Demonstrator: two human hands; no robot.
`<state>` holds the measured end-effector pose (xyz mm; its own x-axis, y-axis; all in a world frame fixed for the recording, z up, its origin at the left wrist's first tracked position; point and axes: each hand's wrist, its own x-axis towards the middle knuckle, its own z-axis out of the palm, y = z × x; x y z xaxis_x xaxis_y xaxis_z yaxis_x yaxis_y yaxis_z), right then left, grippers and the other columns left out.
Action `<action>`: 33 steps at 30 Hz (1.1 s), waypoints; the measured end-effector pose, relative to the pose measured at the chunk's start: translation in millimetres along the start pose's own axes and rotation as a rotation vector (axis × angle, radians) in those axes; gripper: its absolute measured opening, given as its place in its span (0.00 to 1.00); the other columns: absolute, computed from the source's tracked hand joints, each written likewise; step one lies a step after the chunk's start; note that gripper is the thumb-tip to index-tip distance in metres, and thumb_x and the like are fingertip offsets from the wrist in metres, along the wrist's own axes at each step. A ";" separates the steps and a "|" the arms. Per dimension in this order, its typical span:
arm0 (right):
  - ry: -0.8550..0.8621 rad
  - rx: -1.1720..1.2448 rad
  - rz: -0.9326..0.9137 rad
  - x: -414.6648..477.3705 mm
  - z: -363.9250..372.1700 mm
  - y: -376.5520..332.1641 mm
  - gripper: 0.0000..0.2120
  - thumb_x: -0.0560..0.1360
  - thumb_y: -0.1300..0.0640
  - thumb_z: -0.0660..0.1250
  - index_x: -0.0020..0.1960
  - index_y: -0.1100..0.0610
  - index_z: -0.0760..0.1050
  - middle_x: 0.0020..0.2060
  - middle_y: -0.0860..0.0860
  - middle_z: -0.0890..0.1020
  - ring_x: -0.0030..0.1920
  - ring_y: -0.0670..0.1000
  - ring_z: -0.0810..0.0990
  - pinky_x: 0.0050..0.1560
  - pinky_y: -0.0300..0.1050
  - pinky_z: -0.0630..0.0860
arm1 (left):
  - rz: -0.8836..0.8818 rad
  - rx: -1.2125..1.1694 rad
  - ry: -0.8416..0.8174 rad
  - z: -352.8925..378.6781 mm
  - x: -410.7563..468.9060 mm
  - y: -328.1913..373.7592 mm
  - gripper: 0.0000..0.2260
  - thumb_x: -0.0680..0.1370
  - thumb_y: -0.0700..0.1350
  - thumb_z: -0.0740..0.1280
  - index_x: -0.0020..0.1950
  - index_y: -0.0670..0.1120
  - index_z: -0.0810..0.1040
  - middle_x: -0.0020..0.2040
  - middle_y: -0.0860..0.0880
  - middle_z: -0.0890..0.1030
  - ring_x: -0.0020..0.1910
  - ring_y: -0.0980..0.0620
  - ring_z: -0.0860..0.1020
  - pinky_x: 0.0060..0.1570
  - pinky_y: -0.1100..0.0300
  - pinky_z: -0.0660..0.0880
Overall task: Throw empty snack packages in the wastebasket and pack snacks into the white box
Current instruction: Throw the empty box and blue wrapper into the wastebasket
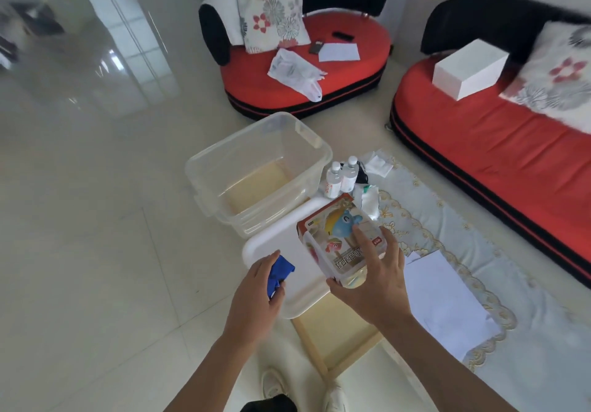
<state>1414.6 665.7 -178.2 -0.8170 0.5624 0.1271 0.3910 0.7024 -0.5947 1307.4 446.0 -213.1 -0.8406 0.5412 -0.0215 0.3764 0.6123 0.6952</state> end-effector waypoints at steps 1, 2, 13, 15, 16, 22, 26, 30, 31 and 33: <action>0.018 0.002 -0.009 -2.6 -11.9 -1.2 0.53 0.58 0.37 0.81 0.78 0.43 0.62 0.74 0.53 0.58 0.72 0.61 0.61 0.63 0.67 0.75 | 0.002 -0.003 0.000 -4.8 -4.1 9.3 0.26 0.80 0.43 0.69 0.77 0.52 0.68 0.66 0.57 0.75 0.59 0.59 0.77 0.51 0.76 0.71; 0.033 0.004 -0.012 -5.4 -23.3 -2.5 0.52 0.58 0.38 0.81 0.77 0.43 0.63 0.74 0.53 0.58 0.72 0.61 0.61 0.63 0.66 0.75 | 0.005 -0.010 -0.002 -9.6 -8.3 18.0 0.25 0.80 0.43 0.69 0.77 0.52 0.68 0.65 0.58 0.74 0.59 0.60 0.76 0.50 0.78 0.71; 0.135 -0.014 0.035 -47.9 -106.5 -15.7 0.51 0.59 0.36 0.80 0.77 0.39 0.61 0.75 0.50 0.55 0.73 0.59 0.61 0.66 0.63 0.74 | 0.134 -0.069 -0.041 -36.5 -33.4 74.2 0.26 0.80 0.44 0.70 0.77 0.54 0.68 0.65 0.59 0.74 0.60 0.60 0.76 0.53 0.77 0.71; 0.183 -0.028 0.053 -61.8 -114.6 -20.4 0.51 0.59 0.37 0.81 0.77 0.40 0.61 0.75 0.51 0.55 0.72 0.59 0.61 0.66 0.62 0.75 | 0.183 -0.081 -0.063 -41.3 -32.9 82.1 0.26 0.80 0.44 0.70 0.77 0.53 0.68 0.65 0.60 0.74 0.62 0.59 0.76 0.58 0.73 0.72; 0.207 -0.036 0.067 -70.4 -117.8 -22.7 0.52 0.59 0.37 0.81 0.77 0.40 0.61 0.75 0.51 0.55 0.72 0.59 0.60 0.65 0.61 0.75 | 0.213 -0.085 -0.081 -44.1 -33.1 85.1 0.26 0.80 0.44 0.70 0.77 0.53 0.68 0.65 0.60 0.74 0.63 0.59 0.75 0.61 0.69 0.73; 0.364 -0.061 0.239 -138.3 -127.2 -36.7 0.51 0.59 0.35 0.79 0.77 0.39 0.61 0.75 0.51 0.55 0.73 0.59 0.61 0.66 0.59 0.72 | 0.376 -0.047 -0.202 -54.7 -36.9 94.6 0.27 0.80 0.46 0.70 0.77 0.54 0.67 0.68 0.59 0.75 0.65 0.60 0.75 0.64 0.69 0.72; 0.448 -0.091 0.394 -202.7 -127.3 -42.6 0.51 0.58 0.32 0.75 0.77 0.38 0.60 0.75 0.51 0.56 0.72 0.60 0.62 0.65 0.62 0.75 | 0.474 -0.041 -0.325 -47.2 -58.3 109.0 0.27 0.80 0.46 0.70 0.77 0.55 0.66 0.67 0.61 0.74 0.62 0.61 0.74 0.54 0.81 0.67; 0.545 -0.115 0.516 -268.6 -135.4 -46.4 0.50 0.58 0.32 0.74 0.77 0.41 0.62 0.75 0.53 0.57 0.71 0.59 0.63 0.66 0.60 0.75 | 0.595 -0.065 -0.457 -28.5 -89.3 129.3 0.27 0.80 0.45 0.70 0.78 0.54 0.65 0.69 0.58 0.73 0.64 0.58 0.75 0.58 0.70 0.74; 0.564 -0.133 0.556 -285.4 -139.4 -47.2 0.50 0.58 0.32 0.74 0.77 0.41 0.62 0.75 0.53 0.56 0.72 0.60 0.62 0.66 0.60 0.75 | 0.616 -0.066 -0.488 -23.3 -98.5 134.5 0.27 0.81 0.45 0.70 0.78 0.54 0.65 0.69 0.58 0.73 0.64 0.58 0.75 0.58 0.69 0.73; 0.592 -0.162 0.631 -318.4 -147.9 -48.9 0.50 0.59 0.33 0.76 0.77 0.39 0.60 0.76 0.52 0.56 0.72 0.60 0.62 0.65 0.60 0.75 | 0.659 -0.065 -0.550 -13.3 -117.0 145.1 0.27 0.81 0.46 0.69 0.79 0.55 0.64 0.71 0.58 0.71 0.64 0.58 0.74 0.56 0.70 0.73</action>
<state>1718.3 516.8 -72.2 -0.0917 0.9689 0.2300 0.7873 0.2119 -0.5790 1455.2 463.9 -100.1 -0.1440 0.9873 0.0674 0.6838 0.0500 0.7280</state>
